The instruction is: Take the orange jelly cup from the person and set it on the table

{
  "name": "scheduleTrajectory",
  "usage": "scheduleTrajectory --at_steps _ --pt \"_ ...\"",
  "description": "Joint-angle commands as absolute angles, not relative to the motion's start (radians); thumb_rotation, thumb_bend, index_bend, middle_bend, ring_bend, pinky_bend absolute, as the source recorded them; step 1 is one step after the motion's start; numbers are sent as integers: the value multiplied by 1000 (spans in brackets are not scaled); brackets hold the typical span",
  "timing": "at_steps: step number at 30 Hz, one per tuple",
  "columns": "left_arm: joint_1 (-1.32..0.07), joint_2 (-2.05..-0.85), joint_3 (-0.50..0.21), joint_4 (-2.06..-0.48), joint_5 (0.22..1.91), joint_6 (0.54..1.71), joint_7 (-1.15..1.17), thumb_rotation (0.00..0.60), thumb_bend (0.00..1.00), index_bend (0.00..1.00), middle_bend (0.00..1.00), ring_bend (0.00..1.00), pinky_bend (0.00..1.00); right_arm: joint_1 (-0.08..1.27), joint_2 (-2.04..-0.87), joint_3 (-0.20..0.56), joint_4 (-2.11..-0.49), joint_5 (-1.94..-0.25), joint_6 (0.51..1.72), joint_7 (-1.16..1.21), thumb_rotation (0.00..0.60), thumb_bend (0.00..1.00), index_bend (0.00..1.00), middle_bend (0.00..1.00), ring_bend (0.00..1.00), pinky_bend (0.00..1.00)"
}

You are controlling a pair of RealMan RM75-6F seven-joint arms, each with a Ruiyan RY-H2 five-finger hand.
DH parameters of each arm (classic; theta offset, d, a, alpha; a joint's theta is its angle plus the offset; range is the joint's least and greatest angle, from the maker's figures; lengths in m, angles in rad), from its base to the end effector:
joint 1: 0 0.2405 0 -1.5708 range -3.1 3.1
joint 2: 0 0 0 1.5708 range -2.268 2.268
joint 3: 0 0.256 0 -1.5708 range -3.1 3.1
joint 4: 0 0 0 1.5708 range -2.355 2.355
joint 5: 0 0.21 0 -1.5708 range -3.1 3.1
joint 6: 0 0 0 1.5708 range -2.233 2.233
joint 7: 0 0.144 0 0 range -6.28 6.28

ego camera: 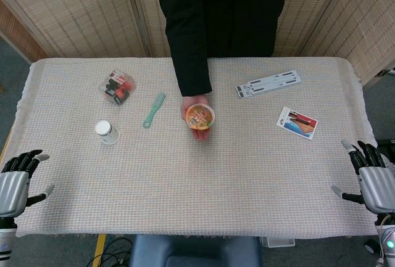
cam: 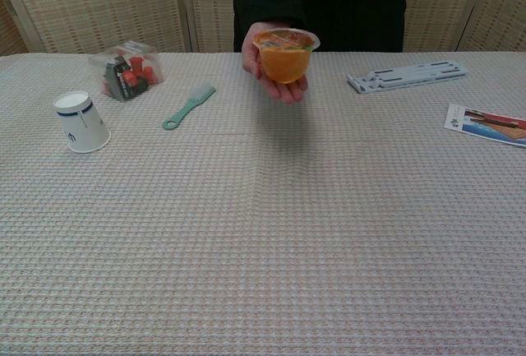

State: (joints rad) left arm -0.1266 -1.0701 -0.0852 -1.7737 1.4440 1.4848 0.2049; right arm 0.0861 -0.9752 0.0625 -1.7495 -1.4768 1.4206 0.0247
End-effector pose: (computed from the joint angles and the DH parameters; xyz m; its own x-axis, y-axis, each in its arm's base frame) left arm -0.2783 0.1974 0.1675 0.4710 -0.0356 0.8814 0.8819 -0.0051 -0.4715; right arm -0.2981 -0.1822 0.1855 0.3750 -0.0539 0.9254 -0.9267 0.0051 0.3758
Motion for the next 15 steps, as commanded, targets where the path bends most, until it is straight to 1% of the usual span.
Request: scheduleTrajectory --at_steps 1,10,15 --pt "-128 -1068 -83 -1776 1441 1478 207 600 220 288 228 201 239 91 -971 62 -1755 -1477 1414 29 600 106 0 139 57 38" --pt "-133 -1062 -84 -1781 1439 1471 207 600 220 288 228 201 239 129 -952 68 -1772 -1510 1377 64 600 106 0 139 57 38" --pt "-138 -1064 -83 -1783 1447 1468 207 600 220 288 228 201 239 222 -935 92 -1795 -1555 1282 59 600 106 0 139 57 38"
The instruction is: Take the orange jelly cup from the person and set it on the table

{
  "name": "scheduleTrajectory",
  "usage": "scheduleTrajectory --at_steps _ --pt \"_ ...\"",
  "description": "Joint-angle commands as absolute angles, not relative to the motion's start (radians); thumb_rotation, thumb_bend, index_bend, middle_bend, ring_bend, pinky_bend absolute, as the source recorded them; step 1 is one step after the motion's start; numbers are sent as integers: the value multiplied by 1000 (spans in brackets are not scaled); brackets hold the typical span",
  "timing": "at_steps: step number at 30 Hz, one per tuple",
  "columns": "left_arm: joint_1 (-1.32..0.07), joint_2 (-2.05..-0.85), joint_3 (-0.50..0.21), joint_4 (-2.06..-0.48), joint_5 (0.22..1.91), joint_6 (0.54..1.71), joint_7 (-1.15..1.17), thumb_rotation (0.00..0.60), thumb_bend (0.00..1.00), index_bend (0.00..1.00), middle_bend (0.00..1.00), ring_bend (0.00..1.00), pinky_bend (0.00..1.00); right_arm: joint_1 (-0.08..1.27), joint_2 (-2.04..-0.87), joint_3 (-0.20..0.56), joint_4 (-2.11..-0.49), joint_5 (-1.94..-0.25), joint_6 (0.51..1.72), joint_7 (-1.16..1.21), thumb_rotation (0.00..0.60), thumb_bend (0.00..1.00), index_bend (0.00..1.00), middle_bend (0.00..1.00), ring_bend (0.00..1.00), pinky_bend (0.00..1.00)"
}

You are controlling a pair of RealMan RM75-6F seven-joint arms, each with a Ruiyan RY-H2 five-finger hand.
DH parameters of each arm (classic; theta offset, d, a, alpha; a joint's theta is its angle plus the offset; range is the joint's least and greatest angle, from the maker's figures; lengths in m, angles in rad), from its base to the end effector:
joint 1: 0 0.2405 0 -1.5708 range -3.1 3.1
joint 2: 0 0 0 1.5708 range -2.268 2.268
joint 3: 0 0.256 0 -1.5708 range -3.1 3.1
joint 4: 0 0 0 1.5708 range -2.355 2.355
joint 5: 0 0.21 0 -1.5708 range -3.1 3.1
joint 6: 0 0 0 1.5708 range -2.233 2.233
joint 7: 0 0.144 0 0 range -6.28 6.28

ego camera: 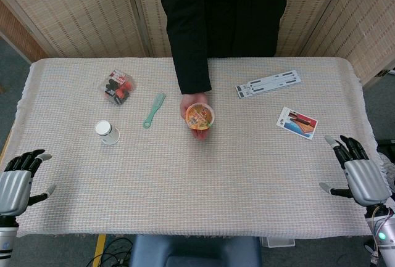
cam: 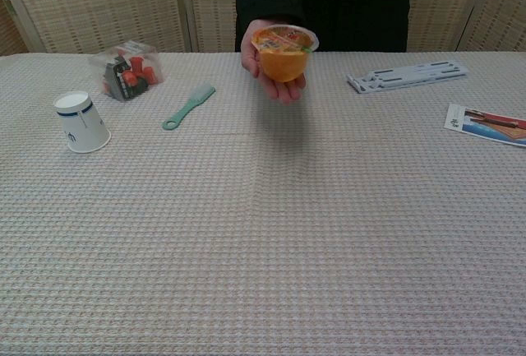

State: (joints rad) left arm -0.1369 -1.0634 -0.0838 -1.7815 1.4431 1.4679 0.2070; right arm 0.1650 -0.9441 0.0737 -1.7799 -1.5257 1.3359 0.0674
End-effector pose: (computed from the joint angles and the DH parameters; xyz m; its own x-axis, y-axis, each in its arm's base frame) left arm -0.2761 0.1998 0.1663 0.4721 -0.0222 0.8813 0.8812 -0.0174 -0.4725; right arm -0.2755 -0.2052 0.1795 0.3526 -0.1031 0.9301 -0.9331 -0.1143 0.3411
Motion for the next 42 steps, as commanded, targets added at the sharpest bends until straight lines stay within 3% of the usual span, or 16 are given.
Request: scheduleTrajectory --at_steps 1,12,20,36,42 --pt "-137 -1064 -81 -1783 1450 1469 207 600 220 288 228 201 239 243 -935 101 -1801 -1559 1263 55 600 106 0 139 56 38" --pt "-112 -1051 -70 -1786 1464 1506 192 600 220 294 228 201 239 578 -1006 236 -1823 -1463 899 102 600 125 0 143 57 90" --pt "-92 -1040 -64 -1788 1463 1526 182 600 220 300 228 201 239 812 -1146 318 -1702 -1280 682 63 600 172 0 8 0 90" --pt "-67 -1044 -56 -1770 1456 1541 159 600 220 333 228 201 239 1066 -1367 334 -1444 -991 571 -67 600 204 0 27 0 94" --pt "-56 -1045 -52 -1761 1449 1544 150 600 220 334 228 201 240 1110 -1406 312 -1408 -910 584 -115 600 310 29 94 3 176"
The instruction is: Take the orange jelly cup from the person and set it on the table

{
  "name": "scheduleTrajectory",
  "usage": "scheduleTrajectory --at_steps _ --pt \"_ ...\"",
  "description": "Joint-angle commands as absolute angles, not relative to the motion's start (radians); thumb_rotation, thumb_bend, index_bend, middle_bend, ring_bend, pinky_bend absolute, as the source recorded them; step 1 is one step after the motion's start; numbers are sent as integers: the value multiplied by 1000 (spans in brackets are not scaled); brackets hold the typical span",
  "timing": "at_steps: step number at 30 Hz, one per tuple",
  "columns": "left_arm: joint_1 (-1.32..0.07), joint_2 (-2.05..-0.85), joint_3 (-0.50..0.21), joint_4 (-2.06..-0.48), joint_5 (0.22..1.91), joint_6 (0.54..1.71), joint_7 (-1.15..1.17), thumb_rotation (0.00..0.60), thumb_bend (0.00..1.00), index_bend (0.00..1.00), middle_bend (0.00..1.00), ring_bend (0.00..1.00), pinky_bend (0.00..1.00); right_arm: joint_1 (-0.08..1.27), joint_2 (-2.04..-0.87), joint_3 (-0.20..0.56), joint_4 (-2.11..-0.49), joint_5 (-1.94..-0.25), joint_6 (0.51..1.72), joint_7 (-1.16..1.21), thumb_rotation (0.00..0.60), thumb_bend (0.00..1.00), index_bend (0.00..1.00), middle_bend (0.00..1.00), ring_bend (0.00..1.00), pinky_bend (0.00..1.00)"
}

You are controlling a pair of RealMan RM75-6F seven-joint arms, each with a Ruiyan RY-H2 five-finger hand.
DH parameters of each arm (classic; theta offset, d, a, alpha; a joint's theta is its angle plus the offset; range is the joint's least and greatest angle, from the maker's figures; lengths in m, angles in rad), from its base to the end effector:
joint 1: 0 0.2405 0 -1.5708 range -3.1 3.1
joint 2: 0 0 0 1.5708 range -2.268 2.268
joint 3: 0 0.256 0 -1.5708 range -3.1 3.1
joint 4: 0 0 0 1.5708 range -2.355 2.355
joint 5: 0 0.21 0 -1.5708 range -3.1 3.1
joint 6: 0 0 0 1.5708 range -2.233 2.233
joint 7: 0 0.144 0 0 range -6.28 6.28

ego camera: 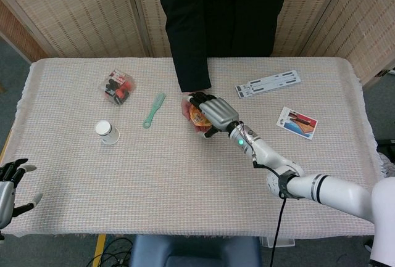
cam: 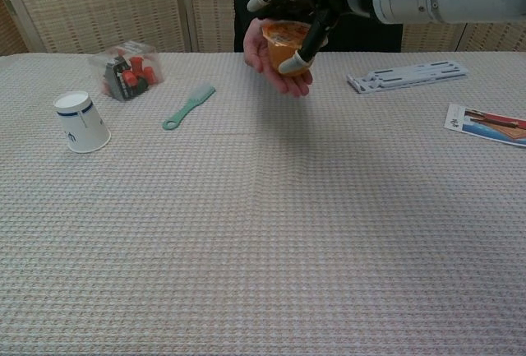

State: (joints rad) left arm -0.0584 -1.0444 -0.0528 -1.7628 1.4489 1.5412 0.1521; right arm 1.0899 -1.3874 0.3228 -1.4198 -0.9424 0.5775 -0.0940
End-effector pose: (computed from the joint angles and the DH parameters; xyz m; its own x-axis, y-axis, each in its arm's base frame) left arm -0.2948 0.1714 0.1792 0.4624 -0.0323 0.8861 0.8858 0.0619 -0.4600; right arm -0.0403 -0.4270 0.0261 0.3634 -0.3887 0.8467 -0.8679 -0.4715 0.1561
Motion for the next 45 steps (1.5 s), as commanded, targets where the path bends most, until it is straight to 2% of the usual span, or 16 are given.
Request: scheduleTrajectory --at_steps 1,3,8,11,14,20,24,29,34,40,43,45 --pt "-54 -1046 -53 -1760 1449 1547 147 600 220 334 228 201 240 1112 -1411 310 -1406 -909 596 -120 600 362 69 125 19 215" --pt "-49 -1050 -52 -1756 1446 1550 142 600 220 333 228 201 239 1112 -1426 306 -1399 -909 631 -134 600 472 188 191 81 310" --pt "-45 -1053 -49 -1750 1446 1548 137 600 220 332 228 201 239 1105 -1437 304 -1399 -901 698 -154 600 649 448 312 218 504" --pt "-44 -1056 -51 -1744 1445 1547 131 600 220 332 228 201 239 1082 -1413 300 -1431 -908 739 -159 600 692 522 357 272 599" --pt "-45 -1057 -52 -1738 1443 1543 126 600 220 332 228 201 239 1050 -1361 294 -1485 -923 752 -143 600 698 547 376 296 630" --pt "-44 -1064 -53 -1727 1444 1542 115 600 220 332 228 201 239 948 -1219 246 -1599 -1005 780 -93 600 690 550 386 316 643" --pt "-41 -1065 -52 -1724 1443 1541 113 600 220 331 228 201 239 889 -1183 190 -1599 -1057 783 -70 600 673 549 386 319 643" --pt "-43 -1068 -52 -1726 1448 1539 118 600 220 329 228 201 239 842 -1212 136 -1526 -1078 758 -27 600 662 550 376 319 643" --pt "-45 -1069 -51 -1737 1455 1537 132 600 220 329 228 201 240 819 -1309 107 -1393 -1086 742 -6 600 633 547 345 319 626" --pt "-44 -1063 -53 -1745 1450 1536 142 600 220 330 228 201 240 810 -1403 114 -1258 -1089 711 49 600 603 403 300 292 485" --pt "-45 -1065 -52 -1744 1448 1532 147 600 220 330 228 201 240 808 -1425 113 -1220 -1095 689 65 600 569 294 251 219 378" --pt "-46 -1067 -52 -1743 1448 1529 149 600 220 330 228 201 239 807 -1431 108 -1204 -1101 668 73 600 537 163 208 155 289"
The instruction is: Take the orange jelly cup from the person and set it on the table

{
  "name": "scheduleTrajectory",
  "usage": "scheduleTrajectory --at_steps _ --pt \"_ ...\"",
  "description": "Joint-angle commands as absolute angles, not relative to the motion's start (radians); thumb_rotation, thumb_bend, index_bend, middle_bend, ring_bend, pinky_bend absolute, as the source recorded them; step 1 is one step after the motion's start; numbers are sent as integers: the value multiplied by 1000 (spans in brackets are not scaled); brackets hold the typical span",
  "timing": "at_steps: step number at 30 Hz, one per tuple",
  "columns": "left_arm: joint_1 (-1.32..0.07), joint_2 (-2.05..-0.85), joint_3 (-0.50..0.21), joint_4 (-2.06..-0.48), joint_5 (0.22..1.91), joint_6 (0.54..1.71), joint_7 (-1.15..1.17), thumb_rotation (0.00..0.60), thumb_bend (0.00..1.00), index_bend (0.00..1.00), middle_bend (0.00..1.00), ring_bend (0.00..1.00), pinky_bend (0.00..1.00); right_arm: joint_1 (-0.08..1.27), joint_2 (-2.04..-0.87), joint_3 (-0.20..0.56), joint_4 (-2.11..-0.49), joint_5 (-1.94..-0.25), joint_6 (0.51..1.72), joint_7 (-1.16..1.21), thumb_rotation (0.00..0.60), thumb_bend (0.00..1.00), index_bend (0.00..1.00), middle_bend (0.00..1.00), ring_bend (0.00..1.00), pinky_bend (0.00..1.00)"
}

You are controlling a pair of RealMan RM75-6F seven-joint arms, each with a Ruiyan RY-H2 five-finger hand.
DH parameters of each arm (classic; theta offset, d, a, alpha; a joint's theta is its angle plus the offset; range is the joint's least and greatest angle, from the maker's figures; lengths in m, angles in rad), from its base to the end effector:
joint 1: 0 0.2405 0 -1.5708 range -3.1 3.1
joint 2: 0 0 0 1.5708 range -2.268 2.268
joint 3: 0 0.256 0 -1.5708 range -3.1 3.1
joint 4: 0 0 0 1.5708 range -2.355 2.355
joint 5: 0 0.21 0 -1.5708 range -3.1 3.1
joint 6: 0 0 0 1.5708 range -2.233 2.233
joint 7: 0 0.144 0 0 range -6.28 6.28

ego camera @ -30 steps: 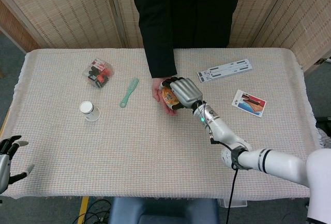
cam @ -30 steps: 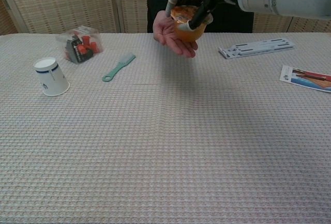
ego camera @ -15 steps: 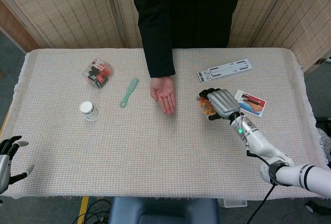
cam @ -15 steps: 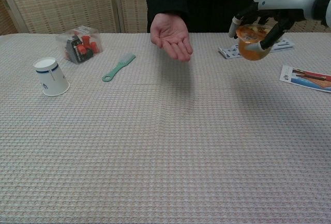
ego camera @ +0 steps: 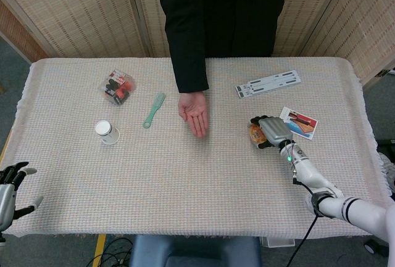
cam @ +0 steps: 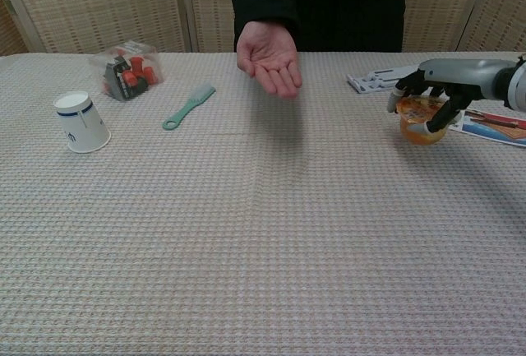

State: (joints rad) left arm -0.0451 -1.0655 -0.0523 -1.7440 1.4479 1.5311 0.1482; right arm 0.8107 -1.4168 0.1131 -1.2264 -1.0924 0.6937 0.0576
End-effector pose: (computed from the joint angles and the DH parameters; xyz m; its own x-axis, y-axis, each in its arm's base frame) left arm -0.3000 0.1676 0.1730 0.4567 -0.0158 0.8895 0.8877 0.0741 -0.4545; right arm -0.2220 -0.3985 0.0293 0.3841 -0.4197 0.8224 -0.9226 -0.2089 0.3243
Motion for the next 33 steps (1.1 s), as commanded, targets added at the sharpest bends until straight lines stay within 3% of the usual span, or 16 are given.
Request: scheduleTrajectory --at_steps 1,3,5,8,21,27,33 --pt "-46 -1068 -52 -1743 1448 1527 148 600 220 330 228 201 239 806 -1433 106 -1196 -1105 664 72 600 518 101 189 129 256" --pt "-48 -1069 -51 -1740 1447 1523 149 600 220 329 228 201 240 803 -1431 96 -1184 -1112 651 62 600 434 9 85 42 157" --pt "-50 -1069 -52 -1738 1446 1519 149 600 220 325 228 201 240 792 -1421 97 -1195 -1127 671 64 600 355 0 7 0 66" --pt "-54 -1067 -55 -1738 1446 1515 150 600 220 320 228 201 239 765 -1387 98 -1231 -1162 720 80 600 284 0 0 0 1" --pt "-82 -1084 -69 -1733 1436 1485 168 600 220 318 228 201 240 510 -1099 54 -1543 -1262 1094 43 600 270 0 0 0 0" --pt "-95 -1107 -79 -1730 1440 1488 179 600 220 318 228 201 239 354 -1046 20 -1638 -1292 1301 17 600 271 0 48 0 0" --pt "-108 -1127 -88 -1727 1450 1489 186 600 220 317 228 201 239 247 -1023 1 -1685 -1316 1427 -4 600 276 0 82 0 0"
